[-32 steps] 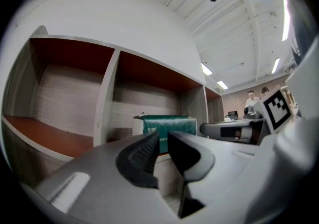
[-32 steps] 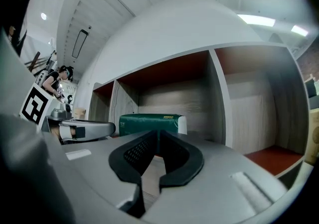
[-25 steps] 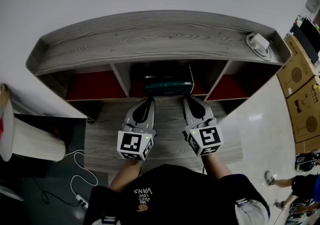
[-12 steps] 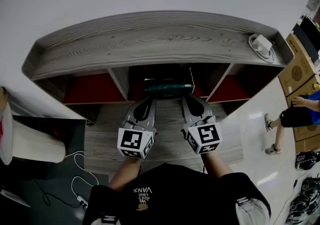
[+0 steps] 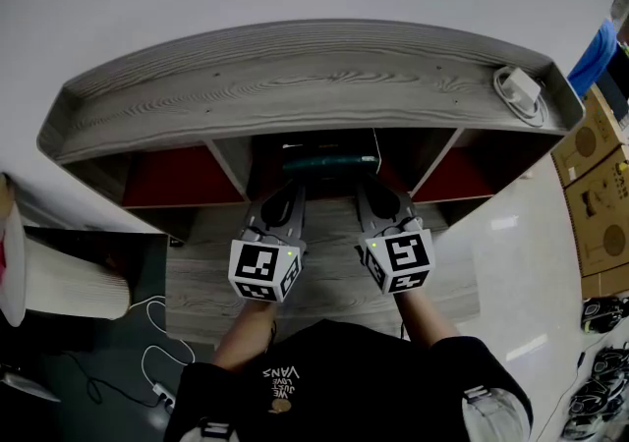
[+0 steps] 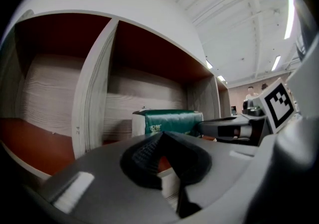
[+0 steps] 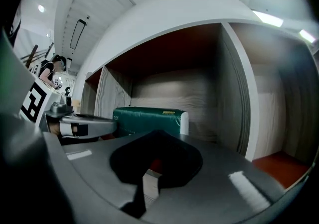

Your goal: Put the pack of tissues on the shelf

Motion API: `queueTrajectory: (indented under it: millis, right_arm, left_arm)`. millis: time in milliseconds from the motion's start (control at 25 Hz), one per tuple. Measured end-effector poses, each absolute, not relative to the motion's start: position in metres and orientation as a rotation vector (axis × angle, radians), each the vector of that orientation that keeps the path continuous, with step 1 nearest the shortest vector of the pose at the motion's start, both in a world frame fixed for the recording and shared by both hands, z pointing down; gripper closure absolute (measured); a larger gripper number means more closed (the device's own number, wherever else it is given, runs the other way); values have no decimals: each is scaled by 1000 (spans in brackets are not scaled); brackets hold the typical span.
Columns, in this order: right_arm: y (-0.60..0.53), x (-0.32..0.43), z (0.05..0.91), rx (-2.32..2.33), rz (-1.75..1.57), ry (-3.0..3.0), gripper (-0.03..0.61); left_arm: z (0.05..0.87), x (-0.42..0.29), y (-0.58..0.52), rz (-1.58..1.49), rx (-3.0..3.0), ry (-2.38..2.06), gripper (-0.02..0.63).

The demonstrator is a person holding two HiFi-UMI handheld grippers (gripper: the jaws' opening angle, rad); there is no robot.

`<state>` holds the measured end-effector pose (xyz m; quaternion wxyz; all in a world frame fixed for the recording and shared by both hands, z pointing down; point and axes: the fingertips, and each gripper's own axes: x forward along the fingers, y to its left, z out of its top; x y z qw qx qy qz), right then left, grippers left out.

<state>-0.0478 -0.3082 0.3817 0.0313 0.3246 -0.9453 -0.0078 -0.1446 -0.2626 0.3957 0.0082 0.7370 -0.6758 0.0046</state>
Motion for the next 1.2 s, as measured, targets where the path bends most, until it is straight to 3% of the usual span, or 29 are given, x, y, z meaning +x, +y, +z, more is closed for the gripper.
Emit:
queueTrajectory:
  millis: [1200]
  right_arm:
    - [-272, -17, 382, 1152, 5, -2921, 574]
  left_arm:
    - [402, -121, -233, -23, 2403, -1985, 561]
